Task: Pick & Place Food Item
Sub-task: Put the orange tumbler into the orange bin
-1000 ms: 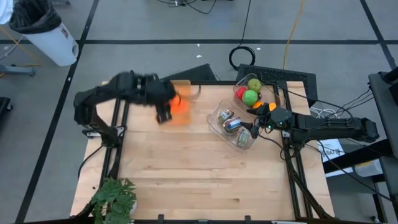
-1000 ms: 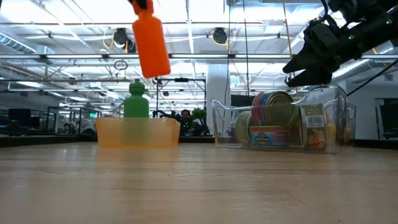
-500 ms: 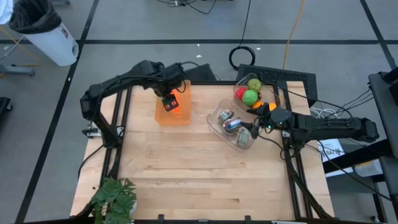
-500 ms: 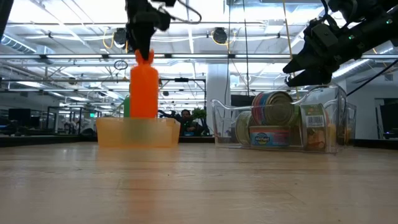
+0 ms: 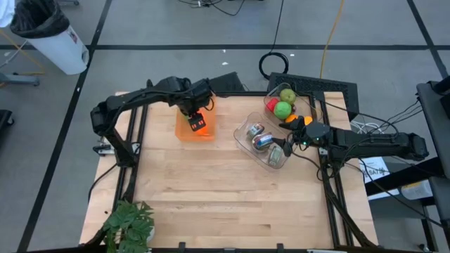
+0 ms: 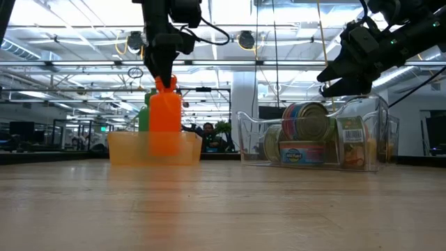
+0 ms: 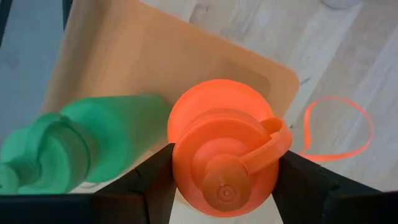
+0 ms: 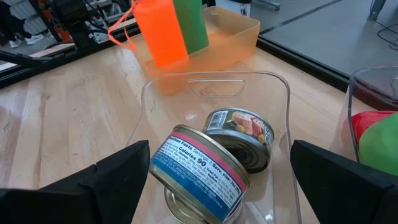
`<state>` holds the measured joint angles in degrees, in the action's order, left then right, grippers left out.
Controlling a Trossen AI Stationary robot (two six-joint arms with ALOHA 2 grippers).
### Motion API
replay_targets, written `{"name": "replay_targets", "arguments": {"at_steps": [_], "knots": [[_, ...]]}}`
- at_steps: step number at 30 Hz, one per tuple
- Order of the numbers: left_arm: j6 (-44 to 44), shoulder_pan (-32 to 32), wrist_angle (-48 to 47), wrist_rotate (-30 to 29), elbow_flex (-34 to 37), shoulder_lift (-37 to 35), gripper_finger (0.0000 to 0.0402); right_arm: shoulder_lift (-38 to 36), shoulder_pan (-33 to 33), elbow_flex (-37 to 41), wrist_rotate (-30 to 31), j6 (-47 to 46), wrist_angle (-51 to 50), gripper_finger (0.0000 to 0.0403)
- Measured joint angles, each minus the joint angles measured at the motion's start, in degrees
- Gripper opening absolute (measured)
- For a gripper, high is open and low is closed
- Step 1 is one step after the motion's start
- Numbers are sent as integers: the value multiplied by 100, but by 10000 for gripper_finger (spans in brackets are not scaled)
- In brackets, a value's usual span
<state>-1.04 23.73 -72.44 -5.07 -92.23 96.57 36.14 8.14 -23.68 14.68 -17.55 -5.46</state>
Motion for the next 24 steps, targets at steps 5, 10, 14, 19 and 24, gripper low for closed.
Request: {"name": "replay_targets", "arguments": {"at_steps": [5,10,14,19,24], "knots": [[-12,9,214,163,139,0,238,0,0,0,0,-15,-2,368],[-13,3,357,377,363,0,245,0,-2,0,0,-19,-4,368],[-15,15,373,375,426,-13,238,0,-1,0,0,-19,-4,368],[-17,2,491,359,429,-12,248,0,-1,0,0,-19,-6,368],[-8,1,436,360,330,-4,283,0,-2,0,0,-19,-8,368]]}}
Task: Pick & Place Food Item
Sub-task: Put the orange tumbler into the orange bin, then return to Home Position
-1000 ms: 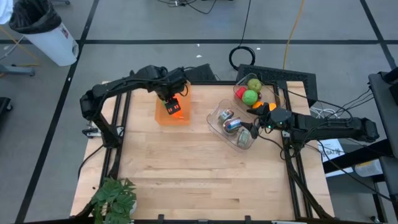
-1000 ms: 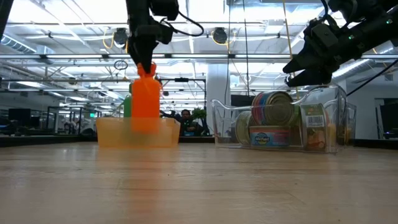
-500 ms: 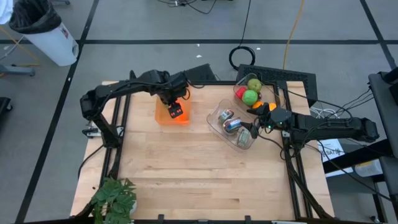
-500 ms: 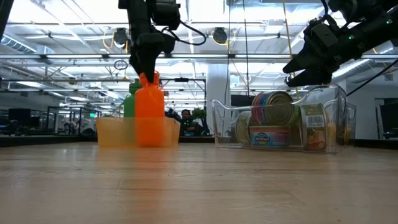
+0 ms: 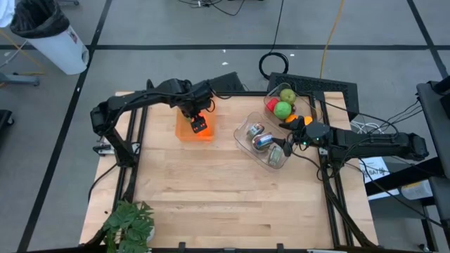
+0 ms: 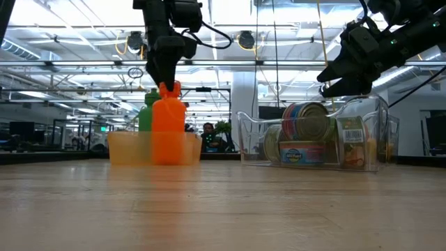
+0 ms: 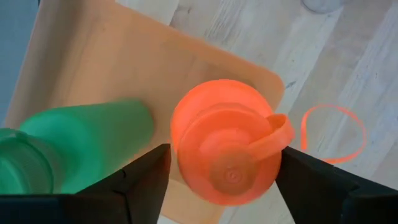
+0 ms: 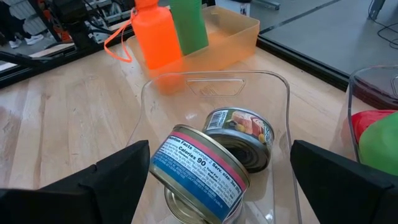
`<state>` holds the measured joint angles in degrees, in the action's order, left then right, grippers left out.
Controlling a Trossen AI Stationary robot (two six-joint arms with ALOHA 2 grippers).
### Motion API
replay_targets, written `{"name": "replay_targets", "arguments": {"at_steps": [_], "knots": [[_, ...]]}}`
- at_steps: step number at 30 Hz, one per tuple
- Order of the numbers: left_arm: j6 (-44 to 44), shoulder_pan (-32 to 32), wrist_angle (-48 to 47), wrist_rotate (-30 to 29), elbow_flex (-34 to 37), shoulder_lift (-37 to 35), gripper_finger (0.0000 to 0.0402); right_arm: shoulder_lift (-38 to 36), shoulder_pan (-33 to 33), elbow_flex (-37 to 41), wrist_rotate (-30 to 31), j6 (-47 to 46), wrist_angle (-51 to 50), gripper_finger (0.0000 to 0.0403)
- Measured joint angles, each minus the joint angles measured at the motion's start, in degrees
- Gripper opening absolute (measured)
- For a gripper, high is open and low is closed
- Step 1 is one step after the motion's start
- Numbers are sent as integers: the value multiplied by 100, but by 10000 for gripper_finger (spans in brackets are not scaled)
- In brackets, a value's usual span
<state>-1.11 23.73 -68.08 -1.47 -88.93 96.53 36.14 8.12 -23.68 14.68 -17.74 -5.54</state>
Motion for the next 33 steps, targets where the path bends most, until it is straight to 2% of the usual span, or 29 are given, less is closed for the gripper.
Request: {"name": "replay_targets", "arguments": {"at_steps": [7,11,14,17,23,28,33], "knots": [[146,-1,-362,-9,-279,0,312,0,2,0,0,17,0,368],[528,6,-660,-94,-564,0,320,0,2,0,0,22,0,368],[487,8,-755,-268,-868,0,319,0,0,0,0,22,0,368],[305,7,-1019,-302,-1351,4,313,0,2,0,0,22,0,368],[-50,-139,-2203,-309,-2668,-67,301,-2,0,0,0,44,-2,368],[83,-315,-2174,-262,-2945,-943,300,-59,2,0,-73,20,44,368],[-374,-686,-2037,-223,-2592,-2252,311,-397,0,-2,-849,66,95,368]]}}
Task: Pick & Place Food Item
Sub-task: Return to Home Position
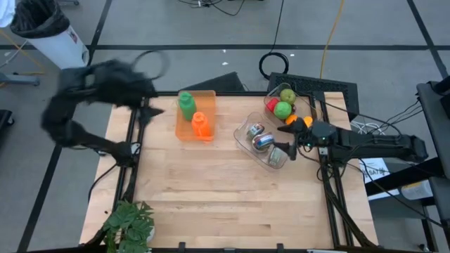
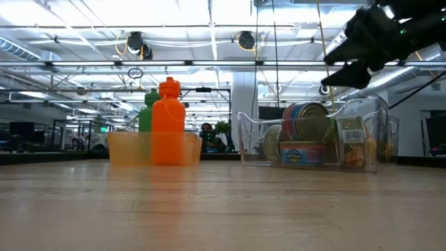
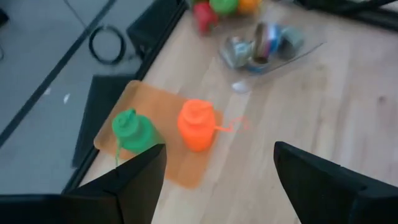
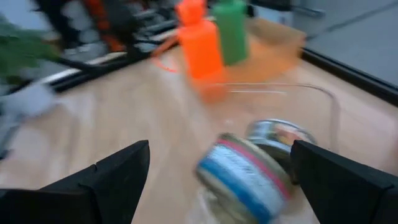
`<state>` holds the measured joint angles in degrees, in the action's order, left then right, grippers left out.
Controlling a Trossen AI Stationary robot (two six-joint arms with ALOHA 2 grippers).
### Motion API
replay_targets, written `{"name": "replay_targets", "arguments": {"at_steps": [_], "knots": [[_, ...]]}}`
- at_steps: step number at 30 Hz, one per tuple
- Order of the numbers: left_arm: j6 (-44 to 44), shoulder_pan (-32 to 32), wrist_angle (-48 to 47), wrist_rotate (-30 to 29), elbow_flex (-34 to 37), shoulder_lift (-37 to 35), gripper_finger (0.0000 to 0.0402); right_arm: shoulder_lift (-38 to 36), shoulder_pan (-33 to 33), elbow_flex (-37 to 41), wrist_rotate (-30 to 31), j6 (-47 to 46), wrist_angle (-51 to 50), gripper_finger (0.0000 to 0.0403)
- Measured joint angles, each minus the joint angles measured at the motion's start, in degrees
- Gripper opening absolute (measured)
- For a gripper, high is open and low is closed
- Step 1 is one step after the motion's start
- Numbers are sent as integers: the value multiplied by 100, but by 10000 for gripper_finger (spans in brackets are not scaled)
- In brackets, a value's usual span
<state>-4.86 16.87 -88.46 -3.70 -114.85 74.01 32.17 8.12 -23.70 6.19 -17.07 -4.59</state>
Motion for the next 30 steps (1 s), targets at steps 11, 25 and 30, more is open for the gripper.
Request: {"name": "replay_targets", "arguments": {"at_steps": [11,25,30], "knots": [[-616,-1134,2456,-943,4024,-3283,325,-1140,0,0,-798,452,-34,368],[-351,-1491,6191,-409,8675,-5812,302,-2345,0,0,-775,276,-903,368],[-235,-1571,6492,-477,9330,-6942,306,-2807,0,2,-625,246,-1172,368]]}}
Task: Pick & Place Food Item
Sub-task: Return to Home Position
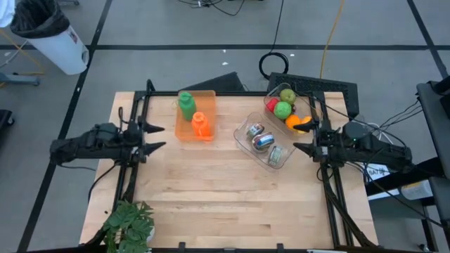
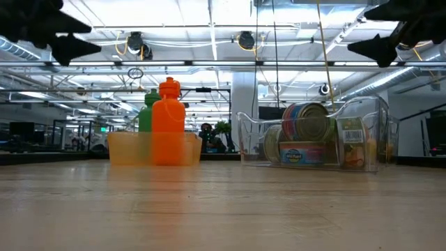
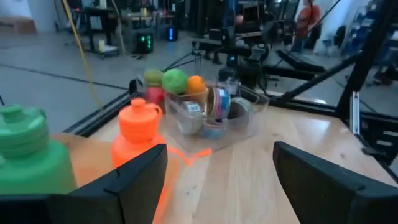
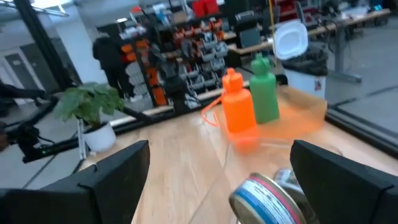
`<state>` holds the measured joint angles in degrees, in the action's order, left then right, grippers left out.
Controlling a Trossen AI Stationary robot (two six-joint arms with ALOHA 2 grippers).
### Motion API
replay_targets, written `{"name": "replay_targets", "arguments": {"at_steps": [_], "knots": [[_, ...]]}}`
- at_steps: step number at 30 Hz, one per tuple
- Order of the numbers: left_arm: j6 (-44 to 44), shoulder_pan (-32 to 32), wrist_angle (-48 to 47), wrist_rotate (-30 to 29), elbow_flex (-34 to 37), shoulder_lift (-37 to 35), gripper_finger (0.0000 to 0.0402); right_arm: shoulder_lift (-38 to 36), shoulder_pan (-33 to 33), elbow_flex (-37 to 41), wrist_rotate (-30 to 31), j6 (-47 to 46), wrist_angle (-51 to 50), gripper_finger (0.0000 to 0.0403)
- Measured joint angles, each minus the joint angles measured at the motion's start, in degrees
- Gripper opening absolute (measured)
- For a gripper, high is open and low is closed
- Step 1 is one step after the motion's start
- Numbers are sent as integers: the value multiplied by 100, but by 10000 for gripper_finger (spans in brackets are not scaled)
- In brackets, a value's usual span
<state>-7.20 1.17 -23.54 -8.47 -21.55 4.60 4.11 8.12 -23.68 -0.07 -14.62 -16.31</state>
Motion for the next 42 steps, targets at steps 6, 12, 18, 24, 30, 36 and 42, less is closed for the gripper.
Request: {"name": "replay_targets", "arguments": {"at_steps": [6,12,18,24,30,36,42], "knots": [[106,-15,127,389,582,-428,319,-268,0,1,-179,325,41,368],[81,-19,421,445,916,-426,324,-387,0,637,-158,486,1150,368],[86,-19,1055,532,1353,-421,312,-375,2,1263,-136,647,1933,368],[82,-19,1229,699,1487,-424,302,-331,2,1707,-147,761,2522,368],[83,-19,1326,703,1487,-426,308,-335,-97,1829,-243,738,2624,368],[292,-19,1453,697,1487,-424,322,-340,-534,2106,-614,846,3289,368],[553,-19,1390,695,1487,-424,328,-336,-811,2267,-609,936,2976,368]]}}
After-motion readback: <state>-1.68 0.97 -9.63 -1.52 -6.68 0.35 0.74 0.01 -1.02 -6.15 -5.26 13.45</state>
